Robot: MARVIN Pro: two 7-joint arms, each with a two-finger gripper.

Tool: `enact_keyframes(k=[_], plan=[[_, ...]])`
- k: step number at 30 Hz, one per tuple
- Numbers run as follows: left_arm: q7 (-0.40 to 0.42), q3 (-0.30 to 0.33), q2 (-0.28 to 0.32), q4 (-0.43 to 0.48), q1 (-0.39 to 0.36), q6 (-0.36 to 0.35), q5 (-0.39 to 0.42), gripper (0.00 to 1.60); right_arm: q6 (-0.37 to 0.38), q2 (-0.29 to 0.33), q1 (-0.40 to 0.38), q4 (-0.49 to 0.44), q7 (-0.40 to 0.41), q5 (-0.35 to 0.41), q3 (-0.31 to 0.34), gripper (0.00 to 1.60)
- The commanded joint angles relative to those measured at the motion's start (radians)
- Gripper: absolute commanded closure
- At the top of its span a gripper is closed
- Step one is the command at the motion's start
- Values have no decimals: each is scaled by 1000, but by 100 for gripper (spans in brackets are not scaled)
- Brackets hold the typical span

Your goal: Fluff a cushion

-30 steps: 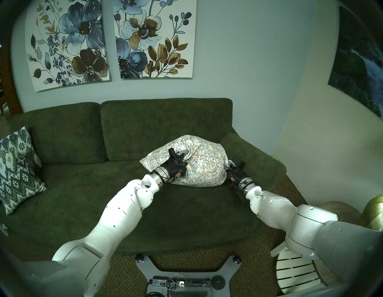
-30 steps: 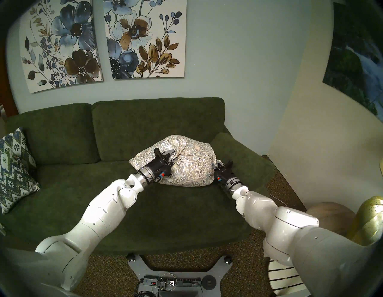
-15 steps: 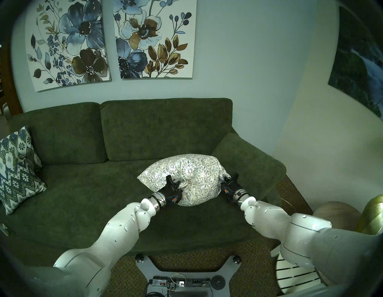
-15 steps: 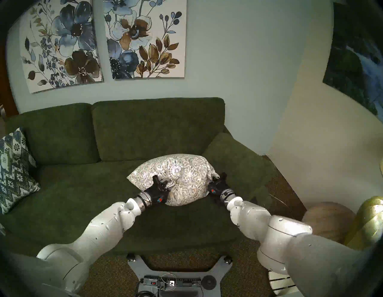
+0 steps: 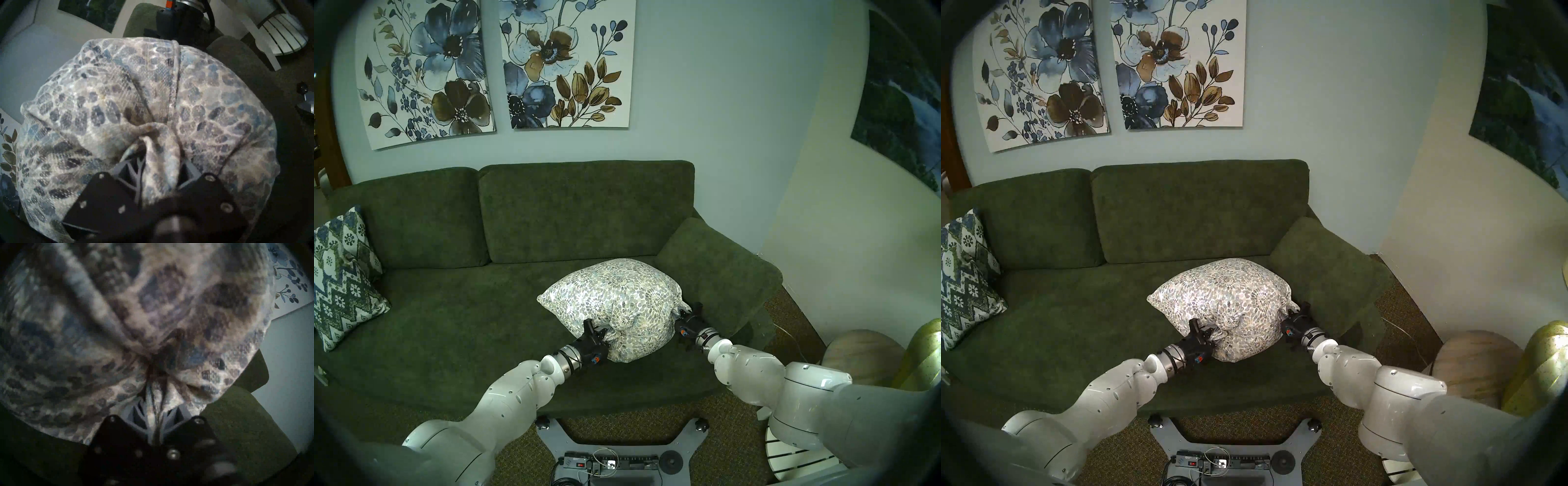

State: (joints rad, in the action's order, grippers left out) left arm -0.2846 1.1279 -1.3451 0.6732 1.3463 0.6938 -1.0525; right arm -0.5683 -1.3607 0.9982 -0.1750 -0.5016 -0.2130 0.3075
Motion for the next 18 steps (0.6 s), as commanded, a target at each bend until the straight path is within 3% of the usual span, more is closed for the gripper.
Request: enact_keyframes(k=[1,8,9,11,13,14,15,16,18], plan=[[-12,25,31,-48,-25,-5,7,160,13,-29,10,4,28,3,-1,160],[-29,29,32,-62,-41,28,3,160,19,-34,11,15,35,13,3,160],[-32,29,32,-65,-41,31,3,0,19,-35,13,16,35,14,3,160],[-39,29,31,-72,-41,38,2,0,20,-36,15,19,37,16,3,154],[-47,30,31,-80,-41,46,3,0,20,-37,19,22,37,19,3,107],[-50,30,32,-83,-41,50,4,0,20,-37,21,23,38,20,3,66],[-54,30,32,-87,-39,55,4,0,21,-37,23,25,40,21,3,49],[-58,29,31,-91,-38,59,4,0,21,-36,25,28,43,22,3,3],[-65,28,31,-98,-34,66,4,0,22,-34,29,32,49,25,5,0]])
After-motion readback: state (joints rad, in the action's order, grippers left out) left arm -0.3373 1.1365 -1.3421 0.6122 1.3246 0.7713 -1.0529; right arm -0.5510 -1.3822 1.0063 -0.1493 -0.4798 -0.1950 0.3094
